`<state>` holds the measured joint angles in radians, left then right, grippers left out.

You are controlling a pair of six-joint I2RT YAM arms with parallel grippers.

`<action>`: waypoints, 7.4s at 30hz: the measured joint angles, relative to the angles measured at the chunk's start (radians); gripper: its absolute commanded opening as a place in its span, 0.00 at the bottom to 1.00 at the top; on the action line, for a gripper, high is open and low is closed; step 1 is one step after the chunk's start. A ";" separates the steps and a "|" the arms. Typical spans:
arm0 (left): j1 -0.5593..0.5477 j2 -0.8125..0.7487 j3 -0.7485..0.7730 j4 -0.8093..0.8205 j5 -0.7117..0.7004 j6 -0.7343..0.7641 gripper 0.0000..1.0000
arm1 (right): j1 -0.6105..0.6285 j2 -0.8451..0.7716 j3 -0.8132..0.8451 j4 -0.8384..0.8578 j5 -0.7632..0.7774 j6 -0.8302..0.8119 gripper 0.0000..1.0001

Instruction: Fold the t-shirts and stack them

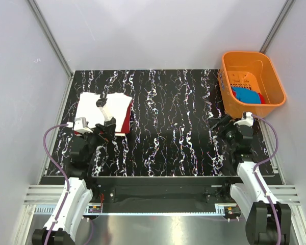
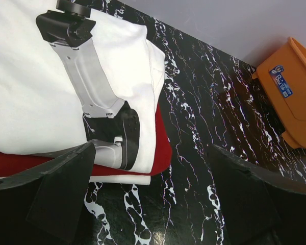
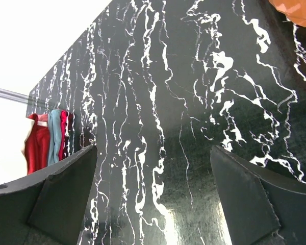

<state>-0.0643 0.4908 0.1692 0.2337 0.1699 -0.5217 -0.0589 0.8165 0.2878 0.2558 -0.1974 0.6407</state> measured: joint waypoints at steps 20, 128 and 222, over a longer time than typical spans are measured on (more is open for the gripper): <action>0.000 -0.002 0.000 0.000 0.012 -0.003 0.99 | -0.013 0.378 0.831 -0.529 0.300 -0.063 0.96; -0.058 0.095 0.019 -0.023 0.010 -0.025 0.99 | -0.018 0.715 1.308 -1.083 -0.073 -0.236 0.65; -0.129 0.129 0.032 -0.022 -0.021 0.001 0.99 | -0.021 0.497 0.721 -0.729 0.403 -0.224 1.00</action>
<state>-0.1928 0.6197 0.2016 0.2115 0.1490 -0.5209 -0.0795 1.3132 1.0088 -0.4728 0.2058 0.4168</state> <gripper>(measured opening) 0.987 0.994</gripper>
